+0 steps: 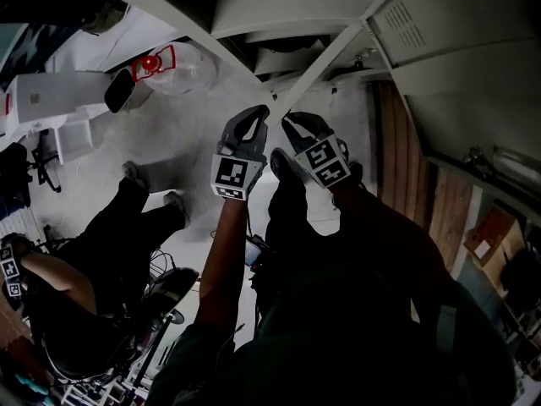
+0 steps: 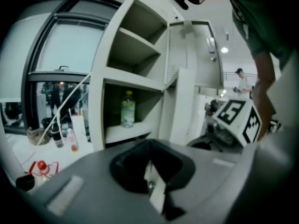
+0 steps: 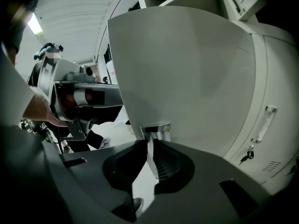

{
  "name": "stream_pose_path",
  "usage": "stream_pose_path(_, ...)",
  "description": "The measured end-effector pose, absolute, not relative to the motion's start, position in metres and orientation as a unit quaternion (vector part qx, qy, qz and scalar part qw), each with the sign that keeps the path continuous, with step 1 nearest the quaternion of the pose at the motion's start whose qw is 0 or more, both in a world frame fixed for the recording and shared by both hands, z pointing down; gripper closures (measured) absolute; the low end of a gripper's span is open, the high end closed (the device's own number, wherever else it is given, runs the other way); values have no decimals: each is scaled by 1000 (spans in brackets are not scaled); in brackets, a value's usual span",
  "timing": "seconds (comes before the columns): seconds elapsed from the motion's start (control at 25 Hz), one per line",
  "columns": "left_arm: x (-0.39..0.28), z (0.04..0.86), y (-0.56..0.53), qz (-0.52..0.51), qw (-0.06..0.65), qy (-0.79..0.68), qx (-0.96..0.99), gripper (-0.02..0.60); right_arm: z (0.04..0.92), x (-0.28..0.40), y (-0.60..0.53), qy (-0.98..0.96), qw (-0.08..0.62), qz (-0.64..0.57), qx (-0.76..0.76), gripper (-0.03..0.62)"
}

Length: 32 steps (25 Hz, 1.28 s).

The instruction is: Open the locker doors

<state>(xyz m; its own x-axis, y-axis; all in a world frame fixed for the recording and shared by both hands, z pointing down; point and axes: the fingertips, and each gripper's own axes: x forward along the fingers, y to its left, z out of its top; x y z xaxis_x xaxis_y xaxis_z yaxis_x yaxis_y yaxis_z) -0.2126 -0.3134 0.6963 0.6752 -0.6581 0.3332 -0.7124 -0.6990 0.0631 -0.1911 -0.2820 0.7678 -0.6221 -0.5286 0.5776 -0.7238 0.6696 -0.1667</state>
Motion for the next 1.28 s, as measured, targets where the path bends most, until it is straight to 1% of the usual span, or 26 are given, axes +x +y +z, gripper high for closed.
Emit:
stream_pose_path(0.32, -141, 685, -273, 142, 105, -343, 923, 592, 770, -128, -232, -860, 273, 224, 367, 571)
stream_pose_path(0.64, -72, 677, -243, 145, 104, -315, 932, 592, 764, -58, -213, -841, 273, 240, 401, 571)
stream_pose_path(0.84, -30, 667, -233, 151, 96, -305, 935, 592, 749, -14, -210, -834, 257, 242, 423, 571)
stream_pose_path(1.08, 20, 643, -231, 167, 66, -267, 947, 591, 718, 45, -215, -817, 233, 255, 462, 571)
stream_pose_path(1.28, 31, 624, -207, 194, 67, -222, 953, 591, 693, 64, -199, -820, 216, 265, 460, 571)
